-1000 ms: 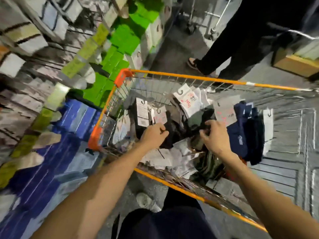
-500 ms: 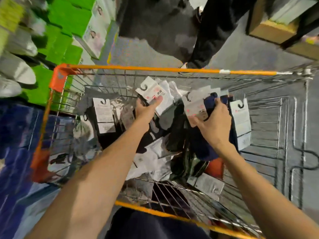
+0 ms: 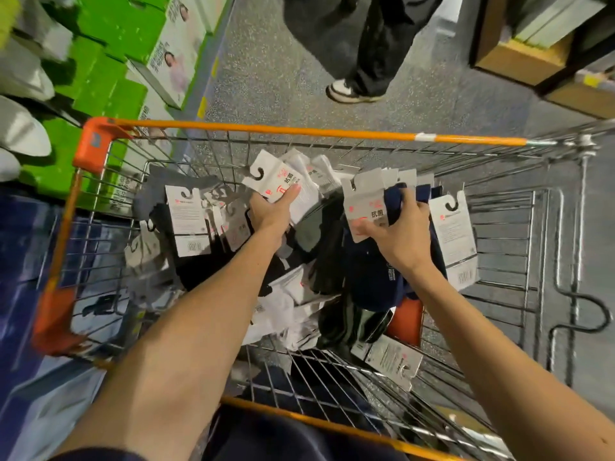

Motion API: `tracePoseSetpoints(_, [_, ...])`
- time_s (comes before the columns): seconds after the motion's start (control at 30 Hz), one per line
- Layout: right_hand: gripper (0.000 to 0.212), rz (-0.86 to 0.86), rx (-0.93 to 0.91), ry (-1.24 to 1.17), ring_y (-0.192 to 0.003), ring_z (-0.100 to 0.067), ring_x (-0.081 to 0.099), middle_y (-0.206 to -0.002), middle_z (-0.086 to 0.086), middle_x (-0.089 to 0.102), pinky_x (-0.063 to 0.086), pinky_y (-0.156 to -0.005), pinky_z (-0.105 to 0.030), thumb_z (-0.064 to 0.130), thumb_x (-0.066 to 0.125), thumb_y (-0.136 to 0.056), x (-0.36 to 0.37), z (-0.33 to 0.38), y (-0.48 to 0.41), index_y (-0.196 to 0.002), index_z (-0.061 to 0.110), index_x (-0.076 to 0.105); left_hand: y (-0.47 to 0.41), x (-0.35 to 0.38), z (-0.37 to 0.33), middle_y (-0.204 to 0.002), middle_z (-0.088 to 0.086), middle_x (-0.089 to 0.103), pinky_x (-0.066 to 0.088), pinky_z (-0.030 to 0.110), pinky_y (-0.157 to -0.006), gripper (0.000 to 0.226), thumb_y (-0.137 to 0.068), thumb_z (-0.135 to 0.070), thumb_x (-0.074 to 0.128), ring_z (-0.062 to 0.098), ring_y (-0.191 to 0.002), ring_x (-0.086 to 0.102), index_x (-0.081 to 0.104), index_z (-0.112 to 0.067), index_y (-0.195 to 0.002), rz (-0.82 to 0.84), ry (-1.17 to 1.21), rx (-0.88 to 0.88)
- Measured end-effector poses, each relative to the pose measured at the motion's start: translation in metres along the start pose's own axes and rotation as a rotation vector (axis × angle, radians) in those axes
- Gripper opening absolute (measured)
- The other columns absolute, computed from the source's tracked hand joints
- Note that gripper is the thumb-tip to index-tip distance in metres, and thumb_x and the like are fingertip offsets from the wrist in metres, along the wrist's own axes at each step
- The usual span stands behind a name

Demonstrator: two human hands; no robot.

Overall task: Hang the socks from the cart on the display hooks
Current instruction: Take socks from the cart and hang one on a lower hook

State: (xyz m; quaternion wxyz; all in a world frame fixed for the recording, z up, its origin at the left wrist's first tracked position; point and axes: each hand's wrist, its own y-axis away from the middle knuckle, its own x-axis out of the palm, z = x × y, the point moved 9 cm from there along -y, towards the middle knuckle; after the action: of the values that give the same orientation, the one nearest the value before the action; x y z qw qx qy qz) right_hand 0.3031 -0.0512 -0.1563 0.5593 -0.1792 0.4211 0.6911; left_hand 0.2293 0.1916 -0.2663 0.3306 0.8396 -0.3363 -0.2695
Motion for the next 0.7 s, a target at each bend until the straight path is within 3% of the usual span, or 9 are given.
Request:
tracePoseSetpoints(0.13, [0.065, -0.003, 0.040, -0.083, -0.104, -0.013, 0.046, -0.121, -0.010, 0.056, 0.040, -0.089, -0.024, 0.027, 0.091, -0.067, 0.002, -0.003, 0.000, -0.120, 0.012, 0.055, 0.018, -0.012, -0.002, -0.094, -0.013, 0.050, 0.040, 0.019, -0.076, 0.041, -0.088, -0.025, 0.075, 0.012, -0.100, 0.052, 0.047, -0.016, -0.116, 0.007, 0.028, 0.028])
tracePoseSetpoints(0.27, [0.056, 0.017, 0.096, -0.168, -0.109, -0.024, 0.064, -0.114, -0.008, 0.067, 0.058, -0.090, -0.045, 0.043, 0.087, -0.057, 0.008, -0.011, 0.008, -0.106, 0.024, 0.068, 0.025, -0.051, 0.008, -0.090, -0.005, 0.067, 0.044, 0.018, -0.057, 0.031, -0.080, -0.030, 0.082, 0.015, -0.088, 0.065, 0.064, -0.013, -0.099, -0.060, -0.033, 0.063])
tracePoseSetpoints(0.33, [0.038, 0.014, 0.090, -0.163, -0.108, -0.027, 0.066, -0.106, -0.005, 0.072, 0.059, -0.086, -0.046, 0.038, 0.087, -0.062, 0.013, -0.012, 0.014, -0.094, 0.029, 0.070, 0.030, -0.076, 0.017, -0.095, -0.003, 0.071, 0.047, 0.022, -0.065, 0.041, -0.076, -0.034, 0.085, 0.016, -0.089, 0.068, 0.066, -0.010, -0.104, -0.088, -0.044, 0.054])
tracePoseSetpoints(0.4, [0.026, 0.016, 0.100, -0.197, -0.099, -0.022, 0.070, -0.103, -0.004, 0.073, 0.061, -0.079, -0.036, 0.026, 0.087, -0.073, 0.018, -0.006, 0.023, -0.093, 0.022, 0.071, 0.037, -0.099, 0.024, -0.095, -0.006, 0.071, 0.049, 0.025, -0.071, 0.045, -0.075, -0.034, 0.085, 0.014, -0.092, 0.068, 0.067, -0.011, -0.109, -0.074, -0.035, 0.055])
tracePoseSetpoints(0.47, [0.018, 0.029, 0.074, -0.207, -0.083, -0.011, 0.070, -0.096, -0.001, 0.071, 0.057, -0.067, -0.019, 0.018, 0.082, -0.080, 0.023, 0.003, 0.032, -0.093, 0.015, 0.070, 0.050, -0.121, 0.026, -0.092, -0.009, 0.070, 0.049, 0.017, -0.066, 0.038, -0.078, -0.029, 0.084, 0.005, -0.086, 0.066, 0.068, -0.013, -0.107, -0.053, -0.020, 0.074])
tracePoseSetpoints(0.5, [0.016, 0.032, 0.043, -0.194, -0.076, -0.006, 0.067, -0.092, -0.001, 0.071, 0.056, -0.065, -0.020, 0.018, 0.081, -0.081, 0.025, 0.011, 0.039, -0.091, 0.014, 0.069, 0.058, -0.132, 0.025, -0.090, -0.011, 0.068, 0.048, 0.011, -0.061, 0.031, -0.080, -0.024, 0.083, -0.001, -0.081, 0.063, 0.068, -0.014, -0.106, -0.043, -0.006, 0.089])
tracePoseSetpoints(0.6, [0.022, 0.066, -0.064, -0.178, -0.079, -0.014, 0.067, -0.088, -0.003, 0.070, 0.057, -0.075, -0.040, 0.024, 0.081, -0.082, 0.032, 0.041, 0.061, -0.093, 0.009, 0.069, 0.086, -0.162, 0.019, -0.087, -0.015, 0.066, 0.045, 0.004, -0.056, 0.024, -0.084, -0.014, 0.078, -0.010, -0.072, 0.062, 0.066, -0.016, -0.105, 0.007, 0.065, 0.121])
tracePoseSetpoints(0.7, [0.031, 0.113, -0.199, -0.183, -0.092, -0.022, 0.066, -0.098, -0.005, 0.071, 0.053, -0.078, -0.040, 0.034, 0.078, -0.085, 0.043, 0.081, 0.088, -0.100, 0.009, 0.066, 0.118, -0.192, 0.012, -0.086, -0.014, 0.065, 0.045, 0.004, -0.057, 0.020, -0.087, -0.006, 0.074, -0.017, -0.064, 0.061, 0.066, -0.013, -0.104, 0.052, 0.136, 0.152])
